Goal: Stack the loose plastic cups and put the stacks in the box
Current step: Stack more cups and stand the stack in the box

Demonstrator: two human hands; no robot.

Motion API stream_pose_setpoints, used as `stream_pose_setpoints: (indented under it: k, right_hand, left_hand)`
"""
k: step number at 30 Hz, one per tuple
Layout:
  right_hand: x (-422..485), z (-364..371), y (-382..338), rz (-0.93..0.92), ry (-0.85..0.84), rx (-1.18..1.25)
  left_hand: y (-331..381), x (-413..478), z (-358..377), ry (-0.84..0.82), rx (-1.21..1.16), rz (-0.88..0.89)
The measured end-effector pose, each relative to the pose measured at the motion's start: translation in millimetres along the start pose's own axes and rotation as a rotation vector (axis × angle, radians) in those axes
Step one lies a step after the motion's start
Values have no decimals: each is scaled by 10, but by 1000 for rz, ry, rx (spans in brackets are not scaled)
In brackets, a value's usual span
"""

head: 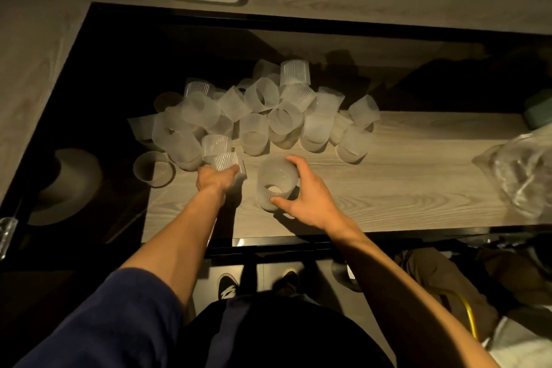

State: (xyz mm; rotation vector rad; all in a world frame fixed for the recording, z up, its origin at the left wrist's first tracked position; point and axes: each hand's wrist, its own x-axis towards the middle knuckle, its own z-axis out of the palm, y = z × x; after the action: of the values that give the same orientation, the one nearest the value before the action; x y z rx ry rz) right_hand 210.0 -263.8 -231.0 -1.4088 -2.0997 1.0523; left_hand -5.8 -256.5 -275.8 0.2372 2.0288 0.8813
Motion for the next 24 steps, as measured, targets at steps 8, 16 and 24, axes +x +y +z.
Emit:
stream_pose_setpoints:
  k: [8, 16, 24]
  right_hand:
    - [15, 33, 19, 21, 18, 11]
    - [81, 66, -13, 20, 19, 67]
    - [157, 137, -19, 92, 28, 137]
  left_hand:
    - [79, -104, -142, -247, -172, 2]
    - [386, -391, -258, -429, -558, 274]
    - [412, -613, -234, -708, -24, 681]
